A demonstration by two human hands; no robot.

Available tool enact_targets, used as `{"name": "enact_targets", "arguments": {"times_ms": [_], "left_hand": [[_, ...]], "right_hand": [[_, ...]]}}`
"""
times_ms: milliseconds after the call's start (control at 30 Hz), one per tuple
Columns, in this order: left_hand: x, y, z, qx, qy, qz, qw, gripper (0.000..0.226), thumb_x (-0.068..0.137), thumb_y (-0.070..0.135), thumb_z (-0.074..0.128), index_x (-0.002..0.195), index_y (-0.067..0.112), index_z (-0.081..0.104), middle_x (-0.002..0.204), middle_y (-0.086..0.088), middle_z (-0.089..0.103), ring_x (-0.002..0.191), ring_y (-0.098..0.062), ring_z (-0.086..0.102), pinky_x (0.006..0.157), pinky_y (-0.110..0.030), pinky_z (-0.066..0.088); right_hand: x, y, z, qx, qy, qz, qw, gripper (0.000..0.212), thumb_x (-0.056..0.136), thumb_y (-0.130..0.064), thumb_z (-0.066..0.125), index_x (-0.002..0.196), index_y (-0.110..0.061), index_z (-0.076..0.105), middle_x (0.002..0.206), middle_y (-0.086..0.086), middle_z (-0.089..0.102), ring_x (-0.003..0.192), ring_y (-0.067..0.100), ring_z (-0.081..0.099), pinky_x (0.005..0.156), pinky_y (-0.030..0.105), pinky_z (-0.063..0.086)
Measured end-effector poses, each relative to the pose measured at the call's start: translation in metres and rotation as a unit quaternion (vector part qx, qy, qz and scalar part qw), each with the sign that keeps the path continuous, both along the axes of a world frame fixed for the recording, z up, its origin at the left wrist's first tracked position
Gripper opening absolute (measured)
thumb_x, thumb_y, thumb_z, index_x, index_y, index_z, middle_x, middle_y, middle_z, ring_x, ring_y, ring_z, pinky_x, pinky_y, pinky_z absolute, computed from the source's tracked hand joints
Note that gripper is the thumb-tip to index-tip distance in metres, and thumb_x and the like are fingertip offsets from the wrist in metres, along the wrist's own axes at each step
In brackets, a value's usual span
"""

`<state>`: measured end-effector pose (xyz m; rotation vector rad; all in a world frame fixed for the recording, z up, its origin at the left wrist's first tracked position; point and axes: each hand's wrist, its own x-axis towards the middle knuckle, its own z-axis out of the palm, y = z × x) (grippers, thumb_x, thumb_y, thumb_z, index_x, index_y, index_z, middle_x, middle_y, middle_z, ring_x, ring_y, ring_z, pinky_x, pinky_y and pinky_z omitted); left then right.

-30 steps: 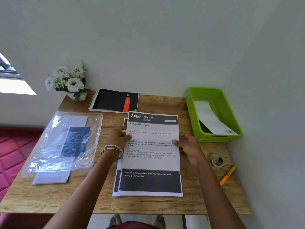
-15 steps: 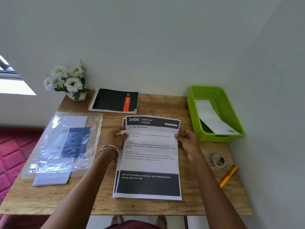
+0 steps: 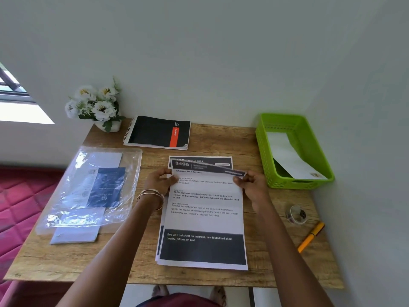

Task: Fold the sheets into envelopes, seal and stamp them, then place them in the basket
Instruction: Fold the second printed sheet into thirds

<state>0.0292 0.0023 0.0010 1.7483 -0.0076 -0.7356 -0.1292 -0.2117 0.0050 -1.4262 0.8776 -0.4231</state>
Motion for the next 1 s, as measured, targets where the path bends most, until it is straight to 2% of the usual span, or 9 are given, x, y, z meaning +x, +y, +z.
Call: {"name": "enact_targets", "arguments": {"times_ms": [133,300,333,400,500,600,733,900,1000], "left_hand": [[-0.004,-0.002,0.006,-0.03,0.002,0.023,0.999,0.016,0.088,-0.001,0.053,0.091,0.006,0.067,0.091,-0.012,0.066,0.067,-0.026,0.063,0.046,-0.025,0.051],[-0.002,0.006,-0.001,-0.035,0.039,0.02,0.998,0.028,0.088,-0.003,0.047,0.076,0.006,0.071,0.095,-0.017,0.069,0.084,-0.032,0.066,0.069,-0.037,0.058],[-0.001,0.006,-0.001,-0.042,0.047,0.025,0.998,0.026,0.088,-0.001,0.049,0.077,0.005,0.071,0.094,-0.018,0.07,0.085,-0.034,0.067,0.072,-0.038,0.058],[-0.003,0.007,0.001,-0.054,0.047,0.017,0.997,0.012,0.085,0.005,0.059,0.084,0.002,0.07,0.092,-0.018,0.071,0.084,-0.033,0.068,0.071,-0.038,0.058],[-0.005,0.006,-0.005,-0.017,-0.007,-0.03,0.999,0.014,0.077,0.008,0.072,0.09,0.009,0.069,0.092,-0.012,0.07,0.082,-0.028,0.069,0.07,-0.037,0.058],[-0.008,0.007,-0.01,0.009,-0.054,-0.042,0.998,0.025,0.069,0.005,0.078,0.088,0.018,0.068,0.094,-0.009,0.069,0.08,-0.026,0.069,0.071,-0.041,0.058],[-0.015,0.008,-0.011,0.032,-0.105,-0.069,0.992,0.039,0.067,0.009,0.081,0.098,0.024,0.064,0.096,-0.006,0.07,0.082,-0.022,0.069,0.072,-0.042,0.059],[-0.029,0.005,-0.012,0.116,-0.245,-0.067,0.96,0.044,0.069,0.02,0.08,0.111,0.024,0.064,0.103,0.001,0.062,0.081,-0.012,0.059,0.066,-0.015,0.044],[-0.034,0.004,-0.014,0.13,-0.284,-0.065,0.948,0.044,0.073,0.02,0.077,0.116,0.019,0.064,0.111,-0.001,0.057,0.088,-0.012,0.054,0.074,-0.017,0.04]], "right_hand": [[-0.006,-0.004,-0.003,-0.018,0.019,0.026,0.999,0.031,0.08,0.017,0.058,0.074,-0.01,0.071,0.088,0.005,0.07,0.084,0.018,0.065,0.061,0.018,0.054],[-0.009,0.0,-0.005,-0.17,0.097,0.031,0.98,0.04,0.079,0.02,0.042,0.077,-0.006,0.072,0.092,0.002,0.069,0.083,0.007,0.06,0.069,0.0,0.041],[-0.008,0.003,-0.004,-0.222,0.103,0.032,0.969,0.039,0.078,0.02,0.042,0.079,-0.004,0.072,0.092,0.003,0.069,0.083,0.009,0.061,0.069,0.001,0.04],[-0.004,0.012,-0.006,-0.327,0.095,0.045,0.939,0.033,0.075,0.016,0.046,0.082,-0.003,0.072,0.096,0.007,0.071,0.093,0.021,0.064,0.079,0.017,0.046],[0.004,0.035,-0.01,-0.428,0.114,0.149,0.884,0.025,0.085,-0.004,0.054,0.104,-0.006,0.069,0.123,0.011,0.064,0.117,0.028,0.054,0.1,0.036,0.037],[0.014,0.062,-0.013,-0.45,0.137,0.298,0.831,0.043,0.096,-0.026,0.049,0.136,-0.012,0.049,0.151,0.005,0.038,0.141,0.023,0.027,0.114,0.038,0.019],[0.028,0.084,-0.022,-0.485,0.164,0.397,0.762,0.053,0.101,-0.031,0.037,0.15,-0.017,0.022,0.16,0.001,0.013,0.148,0.02,0.002,0.119,0.038,0.003],[0.017,0.068,-0.03,-0.464,0.222,0.369,0.774,0.06,0.101,-0.043,0.021,0.151,-0.013,0.005,0.16,0.003,0.0,0.146,0.017,-0.01,0.12,0.036,-0.004],[-0.008,0.044,-0.037,-0.47,0.263,0.305,0.785,0.088,0.082,-0.064,-0.016,0.151,-0.012,0.002,0.16,0.005,-0.002,0.146,0.017,-0.011,0.117,0.033,-0.007]]}}
